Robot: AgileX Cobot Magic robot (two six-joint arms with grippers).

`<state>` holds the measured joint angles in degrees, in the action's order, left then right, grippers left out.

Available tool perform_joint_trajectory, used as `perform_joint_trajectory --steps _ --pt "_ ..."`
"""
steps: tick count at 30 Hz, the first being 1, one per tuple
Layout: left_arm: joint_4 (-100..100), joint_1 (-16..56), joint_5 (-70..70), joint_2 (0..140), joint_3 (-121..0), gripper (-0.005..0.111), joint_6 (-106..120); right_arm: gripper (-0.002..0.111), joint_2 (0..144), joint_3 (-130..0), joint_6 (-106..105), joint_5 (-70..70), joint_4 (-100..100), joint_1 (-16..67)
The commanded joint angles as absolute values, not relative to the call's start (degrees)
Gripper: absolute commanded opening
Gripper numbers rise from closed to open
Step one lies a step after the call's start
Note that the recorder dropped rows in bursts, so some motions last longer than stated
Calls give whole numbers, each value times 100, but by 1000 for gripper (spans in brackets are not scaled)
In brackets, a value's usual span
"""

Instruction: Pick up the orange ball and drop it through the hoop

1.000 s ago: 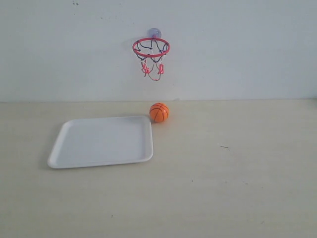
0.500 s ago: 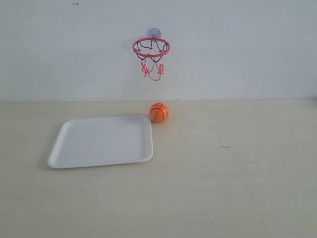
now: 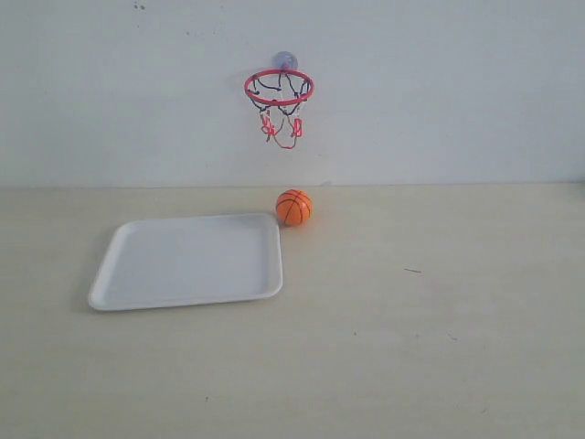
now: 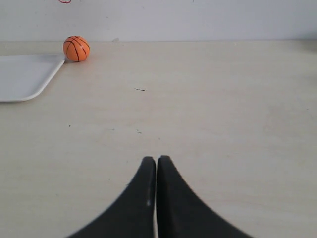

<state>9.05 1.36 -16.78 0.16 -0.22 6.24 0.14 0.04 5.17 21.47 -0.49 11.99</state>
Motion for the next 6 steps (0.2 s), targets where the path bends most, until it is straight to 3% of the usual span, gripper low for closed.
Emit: perform_joint_trajectory --steps 1,6 --pt "895 121 -1691 0 0 4 655 0 0 0 502 2100 -49 1199" --pt "895 121 -1691 0 0 4 655 0 0 0 502 2085 -49 1199"
